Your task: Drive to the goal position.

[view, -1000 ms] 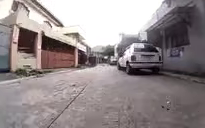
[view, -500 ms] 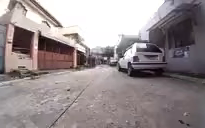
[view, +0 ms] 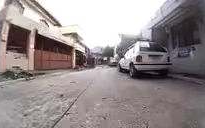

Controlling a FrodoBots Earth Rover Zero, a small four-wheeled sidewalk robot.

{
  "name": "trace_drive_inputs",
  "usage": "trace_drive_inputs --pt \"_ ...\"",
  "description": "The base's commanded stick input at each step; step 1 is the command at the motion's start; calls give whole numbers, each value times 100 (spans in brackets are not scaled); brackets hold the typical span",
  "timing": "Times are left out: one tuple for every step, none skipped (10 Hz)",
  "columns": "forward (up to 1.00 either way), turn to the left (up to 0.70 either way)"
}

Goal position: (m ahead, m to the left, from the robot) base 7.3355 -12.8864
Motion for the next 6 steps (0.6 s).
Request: trace_drive_inputs --pt "70 0" --pt "70 0" --pt "70 0" --pt "70 0" --pt "70 0" --pt "70 0"
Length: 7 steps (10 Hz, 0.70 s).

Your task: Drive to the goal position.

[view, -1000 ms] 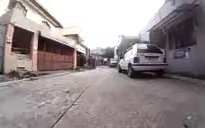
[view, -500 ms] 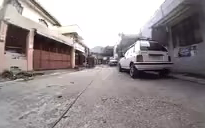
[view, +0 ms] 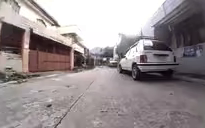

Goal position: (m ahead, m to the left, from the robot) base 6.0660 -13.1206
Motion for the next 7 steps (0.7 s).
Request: trace_drive_inputs --pt "70 0" --pt "70 0" --pt "70 0" --pt "70 0" --pt "70 0" --pt "70 0" --pt "70 0"
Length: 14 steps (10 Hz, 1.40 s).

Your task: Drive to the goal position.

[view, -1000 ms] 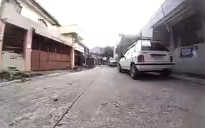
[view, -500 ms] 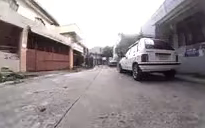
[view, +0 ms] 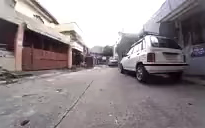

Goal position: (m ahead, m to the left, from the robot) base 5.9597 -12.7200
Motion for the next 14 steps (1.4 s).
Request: trace_drive_inputs --pt "70 0" --pt "70 0" --pt "70 0" --pt "70 0" --pt "70 0" --pt "70 0" --pt "70 0" --pt "70 0" --pt "70 0" --pt "70 0" --pt "70 0" --pt "70 0" --pt "70 0" --pt "70 -8"
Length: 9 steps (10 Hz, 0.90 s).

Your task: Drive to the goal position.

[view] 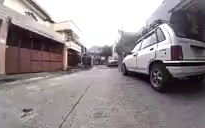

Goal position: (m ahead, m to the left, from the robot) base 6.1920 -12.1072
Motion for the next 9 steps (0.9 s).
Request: trace_drive_inputs --pt "70 -19" --pt "70 0" --pt "70 0" --pt "70 0" --pt "70 10" --pt "70 22" --pt "70 0" --pt "70 0" --pt "70 0"
